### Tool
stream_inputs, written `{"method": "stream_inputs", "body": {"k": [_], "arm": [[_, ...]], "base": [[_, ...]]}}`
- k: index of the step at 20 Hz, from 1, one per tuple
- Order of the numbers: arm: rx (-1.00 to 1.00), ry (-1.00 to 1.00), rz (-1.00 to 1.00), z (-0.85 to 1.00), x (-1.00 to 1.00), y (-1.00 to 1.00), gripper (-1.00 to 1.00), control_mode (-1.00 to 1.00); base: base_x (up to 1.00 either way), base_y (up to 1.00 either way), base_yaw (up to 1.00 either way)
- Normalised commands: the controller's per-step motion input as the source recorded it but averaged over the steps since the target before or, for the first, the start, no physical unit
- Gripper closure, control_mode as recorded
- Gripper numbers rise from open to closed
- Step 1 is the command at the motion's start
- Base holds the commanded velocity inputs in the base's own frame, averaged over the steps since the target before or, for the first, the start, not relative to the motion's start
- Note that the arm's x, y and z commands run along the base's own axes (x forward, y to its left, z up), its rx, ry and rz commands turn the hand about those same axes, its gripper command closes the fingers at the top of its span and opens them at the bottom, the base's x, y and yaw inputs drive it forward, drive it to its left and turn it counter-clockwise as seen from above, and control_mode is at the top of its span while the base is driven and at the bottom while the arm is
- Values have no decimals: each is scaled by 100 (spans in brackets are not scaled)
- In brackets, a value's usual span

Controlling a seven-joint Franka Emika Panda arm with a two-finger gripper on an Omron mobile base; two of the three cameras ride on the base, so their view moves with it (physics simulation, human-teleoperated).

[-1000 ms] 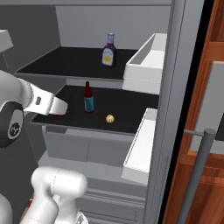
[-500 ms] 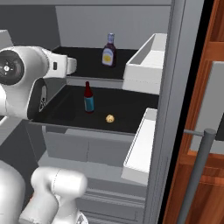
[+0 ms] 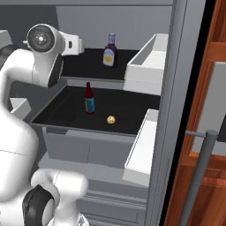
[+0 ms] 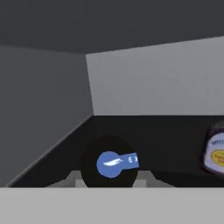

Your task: Place the condiment bottle and condiment bottle from the counter to the top shelf of the fridge. If the existing items in the fridge are on the top shelf, move them to other shelves.

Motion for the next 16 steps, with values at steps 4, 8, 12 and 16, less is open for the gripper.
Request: {"method": "stream_inputs", "body": {"k": [4,8,12,16], "arm": [[-12,10,0,-17,87,20,100,-100],[-10,3,0,-31,79,9,100,-100],[-13,3,0,-56,53,4,100,-100],[-12,1,0,-54,46,0,100,-100]], "base": [[0,0,0],[0,0,0],[0,0,0],[0,0,0]]}}
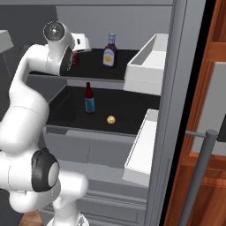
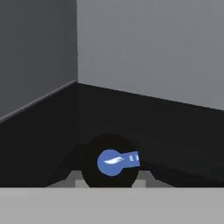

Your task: Place the condiment bottle and condiment bottle from the counter to the top shelf of the fridge. If the existing items in the fridge are on the top shelf, move them to other shelves.

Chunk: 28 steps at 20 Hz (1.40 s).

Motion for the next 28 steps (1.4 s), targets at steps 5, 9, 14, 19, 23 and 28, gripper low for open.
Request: {"method": "stream_inputs", "body": {"k": [5,9,14,19,23,28], "arm": [[-9,0,0,-42,49,0,100,-100],[-7,0,0,-27,33,1,100,-100],[-1,-2,0,-5,13,0,-100,-100],[0,0,0,0,3,0,-100,-100],[0,0,0,0,19,2,-100,-100],[0,0,0,0,25,2,-100,-100]], "base": [[0,0,0],[0,0,0],[0,0,0],[0,0,0],[0,0,0],[0,0,0]]}}
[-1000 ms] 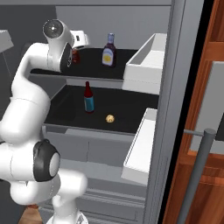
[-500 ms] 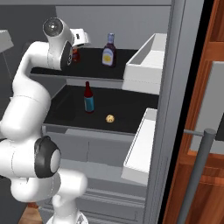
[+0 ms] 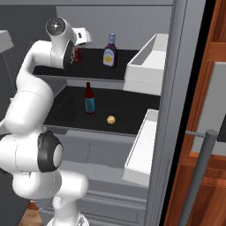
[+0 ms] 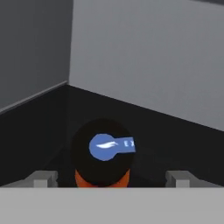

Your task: Place the condiment bottle and condiment bottle from the counter to the top shelf of the fridge. If the existing items in the fridge are on the top shelf, move them to other shelves.

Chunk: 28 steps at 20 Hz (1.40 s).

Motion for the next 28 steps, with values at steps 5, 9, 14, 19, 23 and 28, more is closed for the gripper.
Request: {"method": "stream_inputs", "body": {"k": [5,9,14,19,23,28], "arm": [[0,0,0,0,31,7,-100,-100],[0,0,-1,0,35,10,-100,-100],[0,0,0,0,23,4,-100,-100],[0,-1,0,0,1,0,-100,-100],[0,-3,0,0,-1,0,-100,-100],[3,-23,0,-1,-95,-45,-100,-100]], "base": [[0,0,0],[0,0,0],[0,0,0],[0,0,0],[0,0,0],[0,0,0]]}}
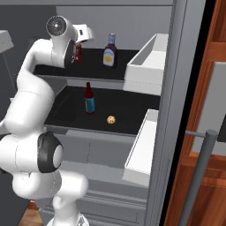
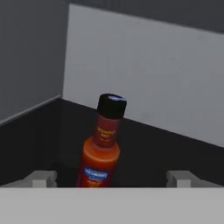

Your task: Place the condiment bottle and condiment bottle from the counter to the top shelf of the fridge. If the existing items in the fridge are on the top shelf, move them to other shelves.

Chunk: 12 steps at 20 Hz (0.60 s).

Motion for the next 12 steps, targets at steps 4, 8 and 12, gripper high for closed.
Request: {"method": "stream_inputs", "body": {"k": [4,8,12], "arm": [[3,-34,0,-1,-100,-43,-100,-100],[0,-25,0,0,-100,-37,-100,-100],[0,-10,0,2,-100,-46,-100,-100]], "base": [[0,0,0],[0,0,0],[0,0,0]]}}
